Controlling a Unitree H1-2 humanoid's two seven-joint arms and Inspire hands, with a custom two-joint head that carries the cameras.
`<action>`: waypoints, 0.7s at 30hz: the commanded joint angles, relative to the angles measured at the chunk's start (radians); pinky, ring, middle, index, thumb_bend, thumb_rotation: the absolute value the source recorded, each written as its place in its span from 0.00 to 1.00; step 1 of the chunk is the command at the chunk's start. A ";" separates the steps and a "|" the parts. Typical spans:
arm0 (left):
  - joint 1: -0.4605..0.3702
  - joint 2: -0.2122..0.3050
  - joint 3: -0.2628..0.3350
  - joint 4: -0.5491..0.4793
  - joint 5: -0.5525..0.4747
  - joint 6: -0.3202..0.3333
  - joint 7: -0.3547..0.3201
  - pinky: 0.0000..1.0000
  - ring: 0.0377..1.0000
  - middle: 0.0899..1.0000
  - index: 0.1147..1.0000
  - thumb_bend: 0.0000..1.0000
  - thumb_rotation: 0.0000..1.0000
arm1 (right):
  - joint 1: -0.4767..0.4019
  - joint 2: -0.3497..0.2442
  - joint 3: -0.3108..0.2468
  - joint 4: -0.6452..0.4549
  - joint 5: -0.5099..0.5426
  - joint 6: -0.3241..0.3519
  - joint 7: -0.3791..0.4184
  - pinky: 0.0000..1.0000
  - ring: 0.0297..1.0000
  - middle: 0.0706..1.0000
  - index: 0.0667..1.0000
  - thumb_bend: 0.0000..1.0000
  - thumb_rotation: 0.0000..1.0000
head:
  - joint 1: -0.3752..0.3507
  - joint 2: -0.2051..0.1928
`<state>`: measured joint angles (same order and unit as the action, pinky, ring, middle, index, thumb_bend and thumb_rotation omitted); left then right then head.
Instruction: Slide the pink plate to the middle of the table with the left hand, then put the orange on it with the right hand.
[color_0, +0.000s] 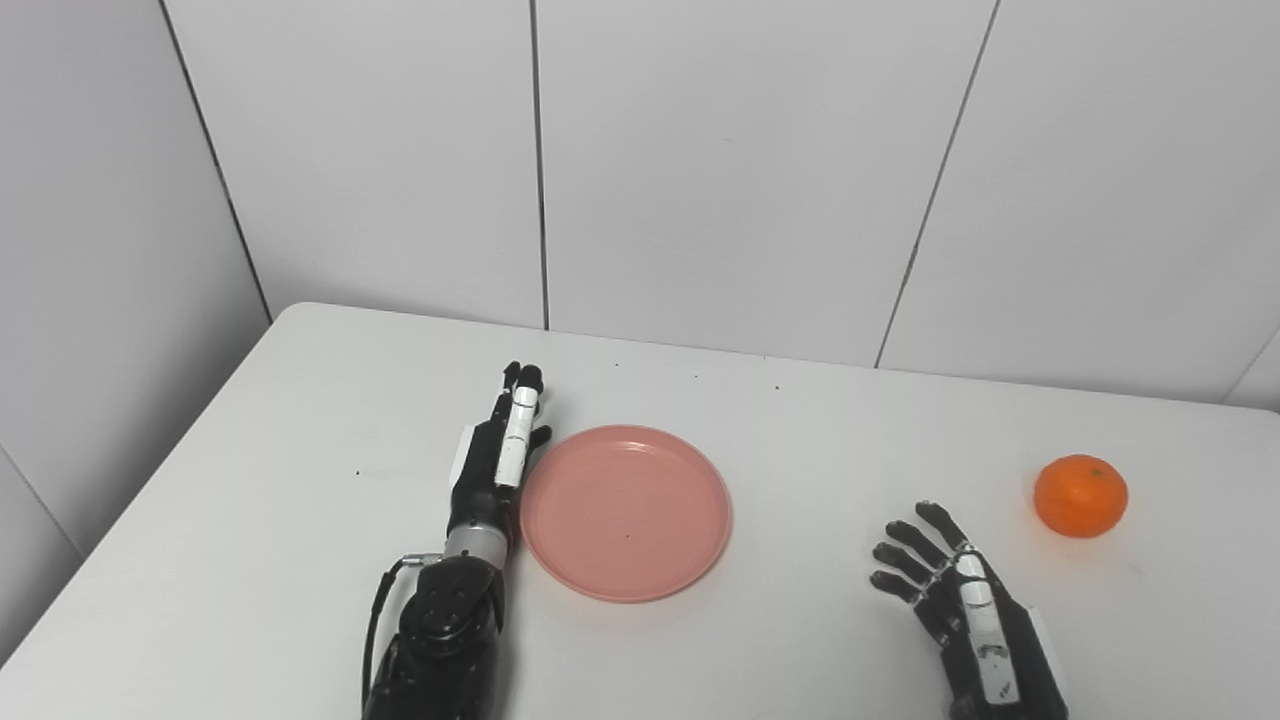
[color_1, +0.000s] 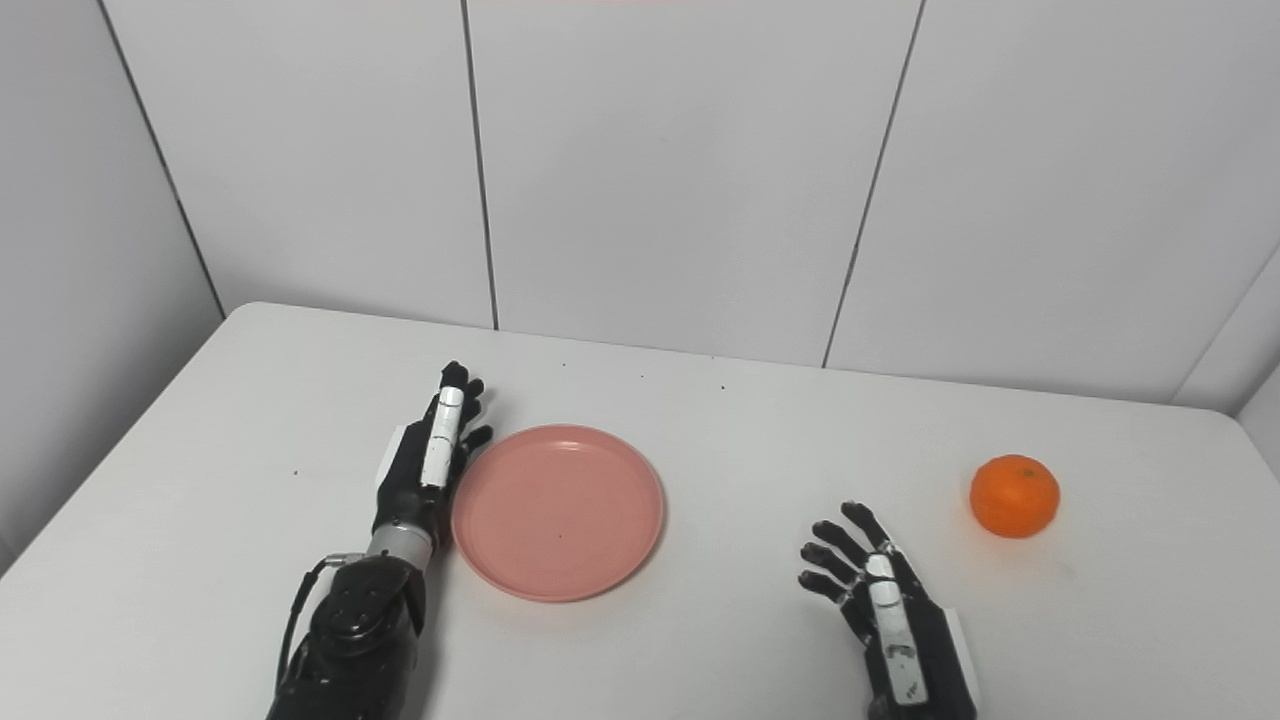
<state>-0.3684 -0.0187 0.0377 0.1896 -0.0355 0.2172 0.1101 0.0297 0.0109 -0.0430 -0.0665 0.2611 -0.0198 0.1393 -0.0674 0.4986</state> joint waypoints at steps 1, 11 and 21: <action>-0.006 -0.044 -0.034 0.033 -0.012 0.011 -0.038 0.87 0.97 0.94 1.00 0.70 0.99 | 0.038 0.026 0.013 0.057 0.008 0.000 0.000 0.71 0.74 0.76 0.82 0.81 0.77 | -0.004 -0.001; -0.019 -0.063 -0.036 0.097 -0.001 -0.069 -0.026 0.93 0.96 0.93 1.00 0.67 1.00 | 0.039 0.038 0.017 0.055 0.002 0.003 -0.002 0.71 0.74 0.76 0.83 0.80 0.73 | -0.020 -0.001; -0.038 -0.072 -0.040 0.184 0.007 -0.174 -0.016 1.00 0.94 0.92 1.00 0.65 1.00 | 0.035 0.045 0.023 0.075 -0.021 -0.013 -0.005 0.70 0.74 0.77 0.84 0.77 0.74 | -0.046 -0.015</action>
<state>-0.3931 -0.0585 0.0196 0.3369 -0.0346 0.0211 0.1102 0.0246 0.0338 -0.0312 -0.0573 0.2366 -0.0198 0.1367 -0.1120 0.4832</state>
